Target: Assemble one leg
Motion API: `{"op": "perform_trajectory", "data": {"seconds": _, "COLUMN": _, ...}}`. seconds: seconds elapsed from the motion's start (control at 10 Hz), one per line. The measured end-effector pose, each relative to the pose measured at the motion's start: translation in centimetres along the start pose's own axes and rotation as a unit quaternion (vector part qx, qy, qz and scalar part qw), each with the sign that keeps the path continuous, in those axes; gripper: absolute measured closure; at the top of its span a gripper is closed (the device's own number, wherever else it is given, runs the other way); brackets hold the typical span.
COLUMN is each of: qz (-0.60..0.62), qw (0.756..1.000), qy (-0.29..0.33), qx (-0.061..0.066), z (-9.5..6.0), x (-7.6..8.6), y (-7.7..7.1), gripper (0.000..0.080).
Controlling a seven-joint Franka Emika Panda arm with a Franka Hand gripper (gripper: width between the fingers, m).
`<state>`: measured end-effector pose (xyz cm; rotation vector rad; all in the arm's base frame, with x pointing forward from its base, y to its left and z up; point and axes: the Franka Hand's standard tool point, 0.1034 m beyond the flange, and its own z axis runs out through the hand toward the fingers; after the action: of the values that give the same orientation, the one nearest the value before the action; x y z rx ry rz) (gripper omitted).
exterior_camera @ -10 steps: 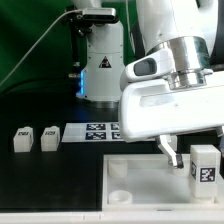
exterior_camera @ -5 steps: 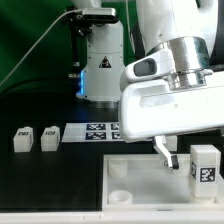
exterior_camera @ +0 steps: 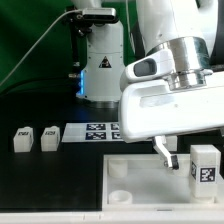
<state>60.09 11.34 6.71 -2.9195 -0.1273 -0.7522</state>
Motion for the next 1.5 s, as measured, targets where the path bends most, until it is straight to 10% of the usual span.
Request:
{"op": "perform_trajectory", "data": {"seconds": 0.2, "qz": 0.027, "qw": 0.998, "qy": -0.054, "qx": 0.010, "z": -1.2, "x": 2.0, "y": 0.4, "gripper": 0.0151}}
{"op": "perform_trajectory", "data": {"seconds": 0.7, "qz": 0.073, "qw": 0.951, "qy": -0.295, "qx": 0.055, "z": -0.9, "x": 1.0, "y": -0.2, "gripper": 0.0151}}
{"op": "perform_trajectory", "data": {"seconds": 1.1, "qz": 0.073, "qw": 0.960, "qy": -0.267, "qx": 0.049, "z": -0.4, "x": 1.3, "y": -0.2, "gripper": 0.0178}}
{"op": "perform_trajectory", "data": {"seconds": 1.2, "qz": 0.076, "qw": 0.959, "qy": -0.267, "qx": 0.049, "z": -0.4, "x": 1.3, "y": -0.2, "gripper": 0.0353}}
{"op": "perform_trajectory", "data": {"seconds": 1.5, "qz": 0.146, "qw": 0.952, "qy": -0.269, "qx": 0.029, "z": -0.3, "x": 1.4, "y": -0.1, "gripper": 0.0489}}
